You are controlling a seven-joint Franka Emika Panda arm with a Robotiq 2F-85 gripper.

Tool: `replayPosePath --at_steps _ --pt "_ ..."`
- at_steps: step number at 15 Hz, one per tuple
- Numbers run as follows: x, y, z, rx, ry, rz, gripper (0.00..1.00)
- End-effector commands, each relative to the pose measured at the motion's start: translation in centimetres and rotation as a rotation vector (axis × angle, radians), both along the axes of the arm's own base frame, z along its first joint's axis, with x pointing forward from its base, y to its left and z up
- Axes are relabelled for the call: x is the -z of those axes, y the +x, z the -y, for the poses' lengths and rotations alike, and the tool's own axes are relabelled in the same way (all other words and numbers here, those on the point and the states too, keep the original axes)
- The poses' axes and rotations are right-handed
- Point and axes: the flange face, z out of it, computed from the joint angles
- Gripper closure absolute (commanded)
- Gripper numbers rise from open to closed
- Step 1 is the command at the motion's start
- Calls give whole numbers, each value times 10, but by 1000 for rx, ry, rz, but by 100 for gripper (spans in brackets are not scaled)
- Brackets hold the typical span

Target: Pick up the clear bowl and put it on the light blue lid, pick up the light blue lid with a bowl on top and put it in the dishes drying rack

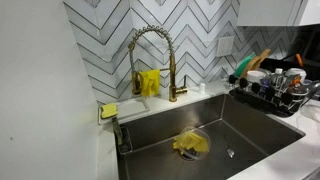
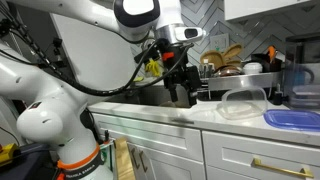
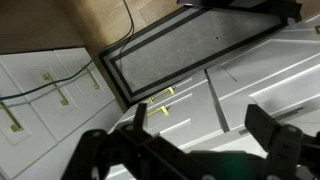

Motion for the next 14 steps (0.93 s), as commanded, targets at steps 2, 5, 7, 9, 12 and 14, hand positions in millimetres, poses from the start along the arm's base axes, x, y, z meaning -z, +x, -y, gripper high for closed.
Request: replayPosePath --at_steps 2,5,7,9,12,14 --pt "0 0 0 0 0 -1 0" --pt "-5 17 2 130 50 54 0" --pt "-13 35 3 225 108 97 0" --pt "-20 56 7 313 159 151 0" --pt "-23 89 20 439 185 241 0" --pt "-20 111 29 507 199 288 0"
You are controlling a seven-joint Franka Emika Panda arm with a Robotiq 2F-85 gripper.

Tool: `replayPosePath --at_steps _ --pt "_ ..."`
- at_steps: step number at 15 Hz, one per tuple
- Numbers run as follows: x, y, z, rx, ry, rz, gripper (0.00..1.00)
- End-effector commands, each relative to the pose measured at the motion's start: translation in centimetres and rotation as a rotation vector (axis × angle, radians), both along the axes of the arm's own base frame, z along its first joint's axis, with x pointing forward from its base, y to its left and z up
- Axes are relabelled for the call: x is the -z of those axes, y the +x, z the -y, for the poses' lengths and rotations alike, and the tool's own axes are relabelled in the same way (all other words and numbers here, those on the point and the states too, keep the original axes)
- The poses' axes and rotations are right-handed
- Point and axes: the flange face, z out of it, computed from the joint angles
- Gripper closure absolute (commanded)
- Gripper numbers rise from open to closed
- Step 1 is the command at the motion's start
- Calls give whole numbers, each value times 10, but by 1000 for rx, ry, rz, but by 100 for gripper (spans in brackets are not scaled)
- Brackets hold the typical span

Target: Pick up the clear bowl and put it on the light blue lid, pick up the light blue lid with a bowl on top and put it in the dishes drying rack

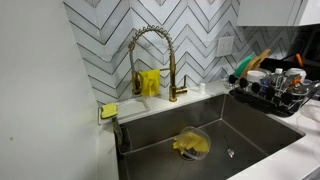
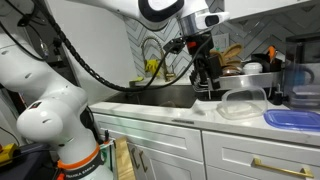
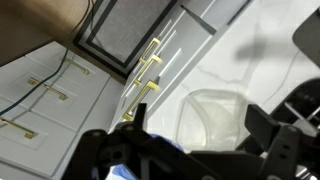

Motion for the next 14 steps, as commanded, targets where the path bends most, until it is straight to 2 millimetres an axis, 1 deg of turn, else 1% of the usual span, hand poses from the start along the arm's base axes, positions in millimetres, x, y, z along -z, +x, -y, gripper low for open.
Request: replayPosePath --at_steps 1,4,5,7,10,11,14 --pt "12 43 19 132 41 58 0" --pt "22 70 26 186 89 96 0" --pt "15 53 19 143 51 81 0" --pt "22 66 23 160 66 84 0" --pt "23 72 25 166 69 85 0" --pt "28 76 28 187 86 85 0" --pt "35 85 28 195 149 85 0"
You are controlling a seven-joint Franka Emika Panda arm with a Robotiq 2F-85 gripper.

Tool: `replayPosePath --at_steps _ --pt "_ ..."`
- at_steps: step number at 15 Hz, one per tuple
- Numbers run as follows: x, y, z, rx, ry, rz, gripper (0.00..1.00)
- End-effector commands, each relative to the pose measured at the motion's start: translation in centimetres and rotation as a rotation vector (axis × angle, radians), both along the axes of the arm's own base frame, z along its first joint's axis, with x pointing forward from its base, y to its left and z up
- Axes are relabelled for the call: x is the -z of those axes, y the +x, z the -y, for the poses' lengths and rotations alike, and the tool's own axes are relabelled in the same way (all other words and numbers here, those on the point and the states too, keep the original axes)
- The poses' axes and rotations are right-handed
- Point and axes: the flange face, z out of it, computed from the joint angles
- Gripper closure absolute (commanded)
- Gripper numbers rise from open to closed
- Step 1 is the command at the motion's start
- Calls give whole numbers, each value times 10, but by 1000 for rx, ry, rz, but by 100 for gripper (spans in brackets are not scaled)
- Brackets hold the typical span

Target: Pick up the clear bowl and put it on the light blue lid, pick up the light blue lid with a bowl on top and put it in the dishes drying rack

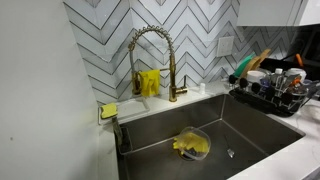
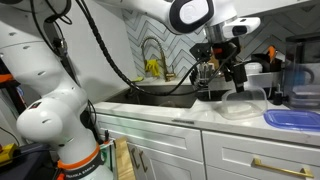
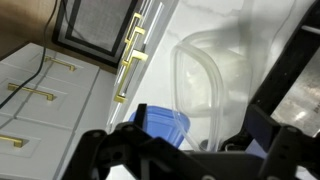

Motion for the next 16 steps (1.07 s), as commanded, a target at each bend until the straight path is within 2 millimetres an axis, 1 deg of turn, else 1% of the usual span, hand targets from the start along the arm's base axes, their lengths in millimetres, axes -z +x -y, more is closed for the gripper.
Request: replayPosePath --at_steps 1,6,8,9,10,12,13,14,16 --pt "12 13 3 15 76 0 0" --pt "25 31 3 26 134 3 1" --pt "29 36 3 21 150 1 26" --pt "31 39 2 19 160 0 30" --pt "34 41 2 18 164 -1 40" --pt "38 44 1 10 173 -4 56" --pt "40 46 1 5 179 -5 63" --pt "41 47 0 2 183 -7 72" --pt "44 49 0 1 193 -12 85"
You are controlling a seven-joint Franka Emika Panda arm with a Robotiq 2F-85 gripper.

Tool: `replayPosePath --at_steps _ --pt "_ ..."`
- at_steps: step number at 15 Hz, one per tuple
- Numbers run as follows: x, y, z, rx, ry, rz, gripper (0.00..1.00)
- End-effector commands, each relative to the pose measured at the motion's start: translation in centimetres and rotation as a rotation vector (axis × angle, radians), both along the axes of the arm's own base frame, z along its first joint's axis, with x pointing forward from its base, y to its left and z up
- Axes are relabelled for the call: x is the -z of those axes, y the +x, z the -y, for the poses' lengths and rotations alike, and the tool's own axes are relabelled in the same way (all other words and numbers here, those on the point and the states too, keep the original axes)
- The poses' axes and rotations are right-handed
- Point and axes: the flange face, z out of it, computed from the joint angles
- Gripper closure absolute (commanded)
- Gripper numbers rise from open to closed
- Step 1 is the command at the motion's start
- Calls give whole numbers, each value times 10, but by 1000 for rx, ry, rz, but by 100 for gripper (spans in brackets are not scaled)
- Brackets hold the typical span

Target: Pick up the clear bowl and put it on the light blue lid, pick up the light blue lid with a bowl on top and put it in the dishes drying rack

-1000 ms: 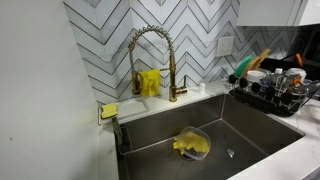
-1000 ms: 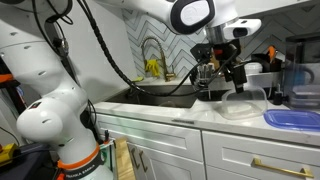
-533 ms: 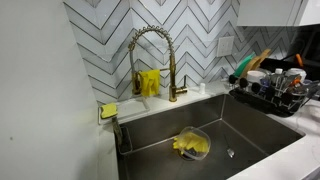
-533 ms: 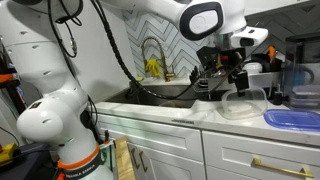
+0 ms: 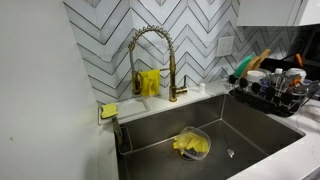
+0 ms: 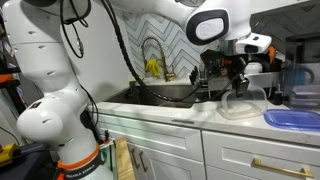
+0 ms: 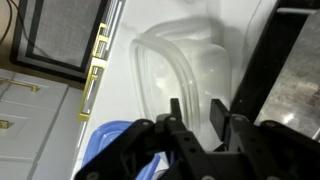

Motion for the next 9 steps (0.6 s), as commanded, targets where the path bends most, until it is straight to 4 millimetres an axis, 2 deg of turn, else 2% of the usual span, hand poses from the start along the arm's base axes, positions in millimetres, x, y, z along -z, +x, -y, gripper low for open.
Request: replayPosePath --at_steps 1,3,7,9 --pt "3 5 0 -22 42 -9 94" --pt "-2 5 -2 -29 61 -5 100" --pt "-15 3 -5 -41 96 19 100" --pt "-26 3 2 -33 90 58 99"
